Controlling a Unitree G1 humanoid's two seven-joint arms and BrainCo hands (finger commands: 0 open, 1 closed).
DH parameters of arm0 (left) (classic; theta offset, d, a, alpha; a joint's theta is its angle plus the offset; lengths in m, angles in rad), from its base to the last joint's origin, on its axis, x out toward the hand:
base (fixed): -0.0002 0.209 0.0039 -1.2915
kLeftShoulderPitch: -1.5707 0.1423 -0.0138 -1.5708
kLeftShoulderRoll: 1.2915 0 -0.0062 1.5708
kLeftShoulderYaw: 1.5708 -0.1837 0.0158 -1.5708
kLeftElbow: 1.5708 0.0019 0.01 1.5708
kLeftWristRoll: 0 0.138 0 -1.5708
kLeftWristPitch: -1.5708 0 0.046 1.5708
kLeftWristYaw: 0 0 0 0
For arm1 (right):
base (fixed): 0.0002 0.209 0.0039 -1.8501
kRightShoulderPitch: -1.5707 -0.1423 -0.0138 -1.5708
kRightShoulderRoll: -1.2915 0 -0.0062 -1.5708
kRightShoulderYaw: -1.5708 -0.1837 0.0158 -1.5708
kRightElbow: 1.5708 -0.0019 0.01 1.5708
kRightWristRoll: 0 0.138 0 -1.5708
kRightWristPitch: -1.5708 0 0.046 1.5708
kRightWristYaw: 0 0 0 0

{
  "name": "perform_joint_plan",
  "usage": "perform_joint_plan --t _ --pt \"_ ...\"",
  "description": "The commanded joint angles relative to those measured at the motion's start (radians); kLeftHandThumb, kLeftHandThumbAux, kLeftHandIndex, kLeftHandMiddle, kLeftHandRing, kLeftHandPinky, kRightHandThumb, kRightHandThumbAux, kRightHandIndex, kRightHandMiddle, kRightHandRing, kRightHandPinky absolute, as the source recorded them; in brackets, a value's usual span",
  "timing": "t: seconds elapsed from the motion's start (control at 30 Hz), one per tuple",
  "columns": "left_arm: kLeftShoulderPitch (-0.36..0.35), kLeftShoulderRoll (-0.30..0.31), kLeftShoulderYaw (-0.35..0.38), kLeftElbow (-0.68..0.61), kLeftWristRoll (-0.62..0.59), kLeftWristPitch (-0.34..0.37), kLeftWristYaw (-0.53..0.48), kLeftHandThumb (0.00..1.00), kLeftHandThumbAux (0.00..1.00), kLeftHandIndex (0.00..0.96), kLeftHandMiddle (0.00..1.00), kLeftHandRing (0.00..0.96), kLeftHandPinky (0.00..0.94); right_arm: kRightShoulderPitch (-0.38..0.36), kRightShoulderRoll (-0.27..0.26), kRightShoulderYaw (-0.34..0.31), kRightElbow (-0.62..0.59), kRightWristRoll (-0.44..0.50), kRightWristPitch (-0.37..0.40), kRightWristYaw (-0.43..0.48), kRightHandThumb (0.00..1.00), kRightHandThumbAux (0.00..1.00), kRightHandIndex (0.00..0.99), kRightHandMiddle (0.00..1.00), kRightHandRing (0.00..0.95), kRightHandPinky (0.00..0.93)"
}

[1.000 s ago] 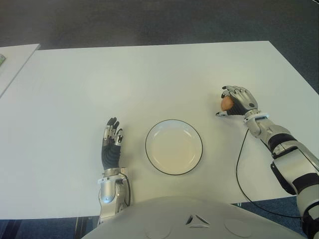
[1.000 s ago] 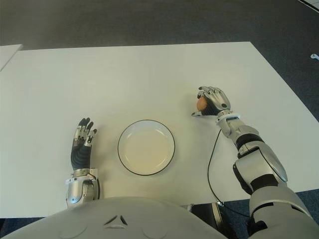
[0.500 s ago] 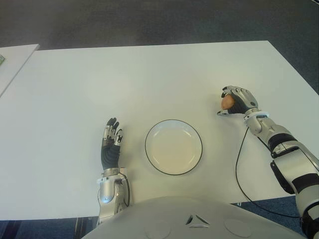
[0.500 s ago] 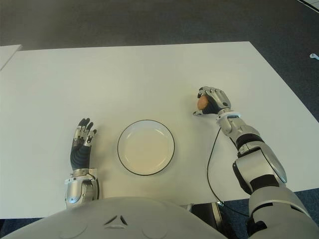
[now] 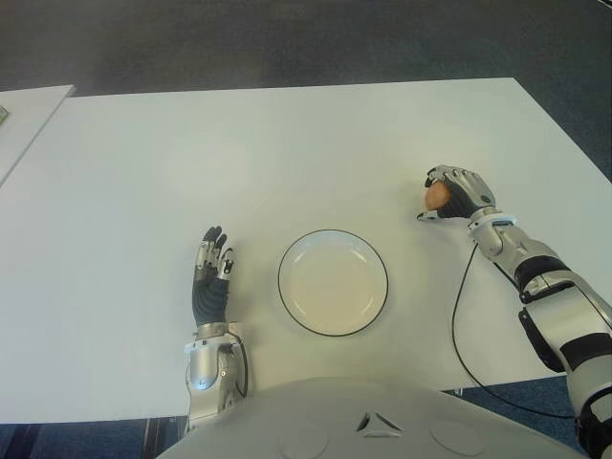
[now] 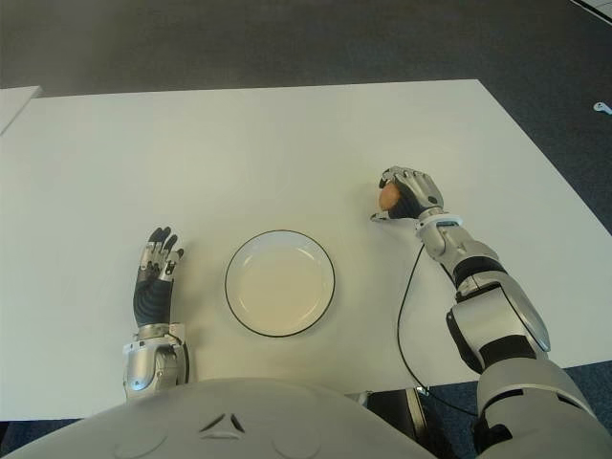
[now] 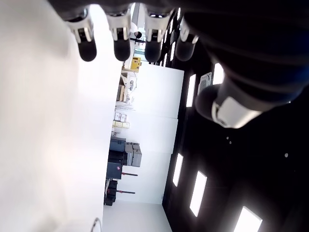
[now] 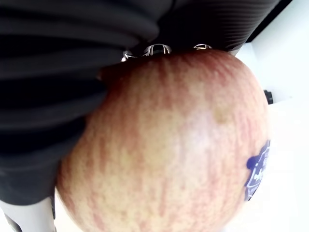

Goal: Put the apples into the plate.

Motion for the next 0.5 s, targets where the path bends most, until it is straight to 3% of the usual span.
perform_joint_plan --t 0.03,0.5 --pt "0.024 0.0 0.011 0.067 -0.007 0.043 -0.015 0.214 0.517 0.028 0.0 0.0 0.0 0.031 0.012 0.003 0.014 0.0 0.005 0.032 0.704 0.718 0.439 0.893 0.853 0.84" --pt "0.032 -0.005 0.015 0.052 0.01 0.065 0.001 0.224 0.538 0.027 0.006 0.0 0.0 0.034 0.012 -0.009 0.008 0.007 -0.001 0.05 0.704 0.718 0.439 0.89 0.854 0.843"
